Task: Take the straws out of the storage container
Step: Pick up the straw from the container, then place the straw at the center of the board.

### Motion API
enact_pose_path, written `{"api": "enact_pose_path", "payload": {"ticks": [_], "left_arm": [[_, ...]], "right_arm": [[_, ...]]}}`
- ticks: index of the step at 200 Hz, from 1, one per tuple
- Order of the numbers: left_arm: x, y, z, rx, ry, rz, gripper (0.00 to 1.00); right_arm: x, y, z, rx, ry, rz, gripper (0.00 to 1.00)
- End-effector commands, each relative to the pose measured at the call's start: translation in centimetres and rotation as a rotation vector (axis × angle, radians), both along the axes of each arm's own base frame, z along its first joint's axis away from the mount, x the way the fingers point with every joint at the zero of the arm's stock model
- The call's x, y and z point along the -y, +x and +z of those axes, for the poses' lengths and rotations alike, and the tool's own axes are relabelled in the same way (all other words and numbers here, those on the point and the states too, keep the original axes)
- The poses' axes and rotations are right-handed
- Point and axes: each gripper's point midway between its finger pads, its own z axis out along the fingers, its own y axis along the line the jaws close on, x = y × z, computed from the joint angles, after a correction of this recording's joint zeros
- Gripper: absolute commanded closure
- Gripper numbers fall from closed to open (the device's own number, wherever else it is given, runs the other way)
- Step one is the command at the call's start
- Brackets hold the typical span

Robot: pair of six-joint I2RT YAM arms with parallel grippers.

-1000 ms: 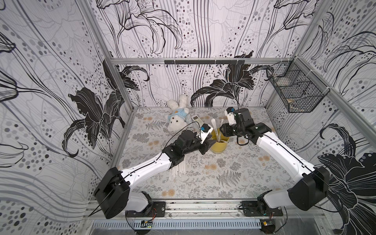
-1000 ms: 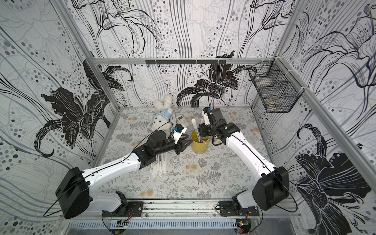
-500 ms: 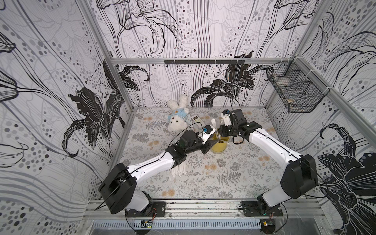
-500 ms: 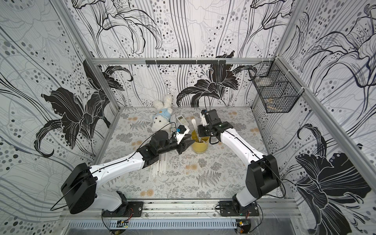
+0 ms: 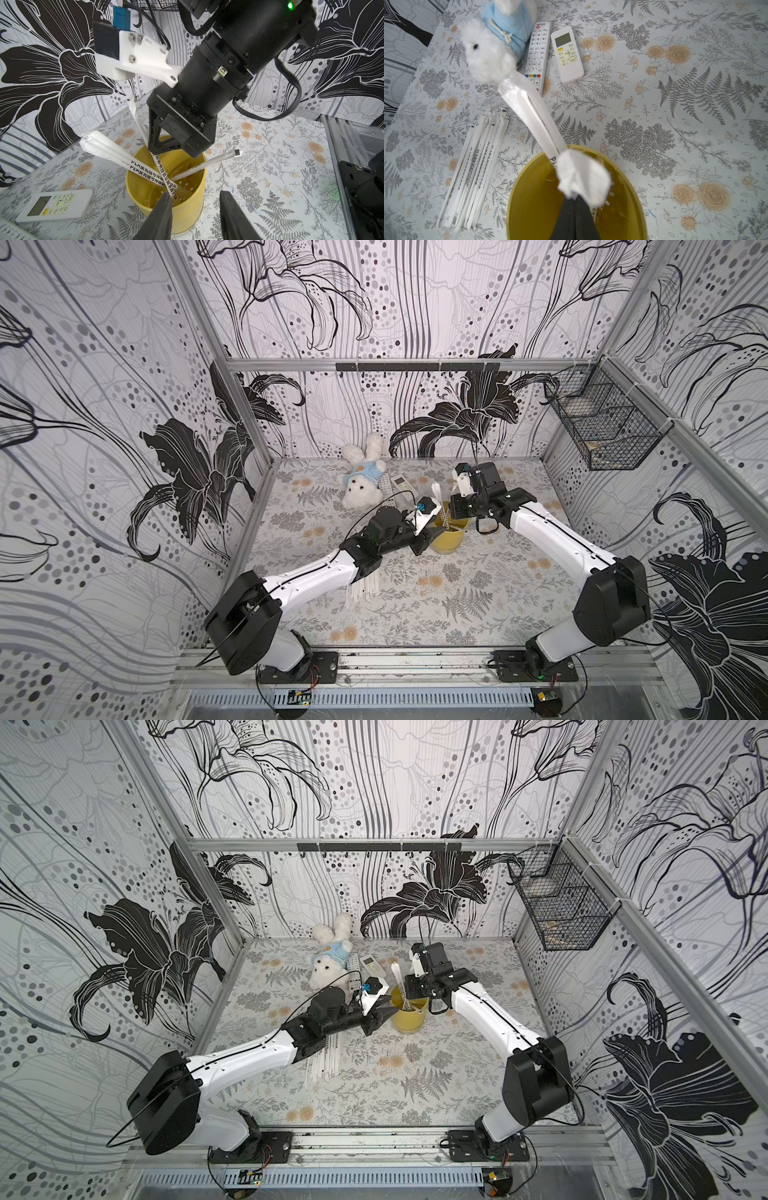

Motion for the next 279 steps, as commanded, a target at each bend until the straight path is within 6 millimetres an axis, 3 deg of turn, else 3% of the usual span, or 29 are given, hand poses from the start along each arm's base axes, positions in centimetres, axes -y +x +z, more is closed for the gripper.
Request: {"api": "enact_pose_path", "payload": {"ticks": [1, 39, 106, 149, 170, 212, 227, 252, 279], "left_arm": [[0.3, -0.3, 1.6, 0.048, -0.036, -0.021, 0.57], [-0.2, -0.6, 2.0, 0.051, -0.043, -0.01, 0.57], [-1.5, -1.3, 3.0, 0.062, -0.056, 0.018, 0.58], [-3.6, -2.1, 4.2, 0.029, -0.029, 0.071, 0.58], [-5.0, -3.1, 4.2, 0.011, 0.001, 0.085, 0.58], [-8.4, -4.7, 4.8, 0.003, -0.002, 0.164, 0.58], [-9.4, -5.2, 4.4, -0.02, 0.03, 0.19, 0.58], [-11.8, -5.3, 2.3, -0.092, 0.117, 0.287, 0.58], [-14.7, -5.8, -0.2, -0.165, 0.205, 0.393, 0.59]], "right_arm": [[0.7, -0.3, 2.7, 0.049, 0.005, -0.015, 1.0], [1.7, -0.7, 5.4, 0.084, -0.004, -0.057, 1.0], [2.7, -3.0, 12.2, 0.167, 0.044, -0.064, 1.0], [2.7, -4.9, 17.3, 0.231, 0.091, -0.033, 1.0], [2.4, -5.7, 18.8, 0.257, 0.084, -0.027, 1.0], [-0.2, -7.1, 20.2, 0.249, 0.159, 0.068, 1.0], [-2.0, -7.5, 20.0, 0.207, 0.194, 0.132, 1.0], [-6.1, -7.8, 18.5, 0.113, 0.236, 0.258, 1.0], [-11.2, -7.8, 15.3, -0.022, 0.293, 0.38, 1.0]]}}
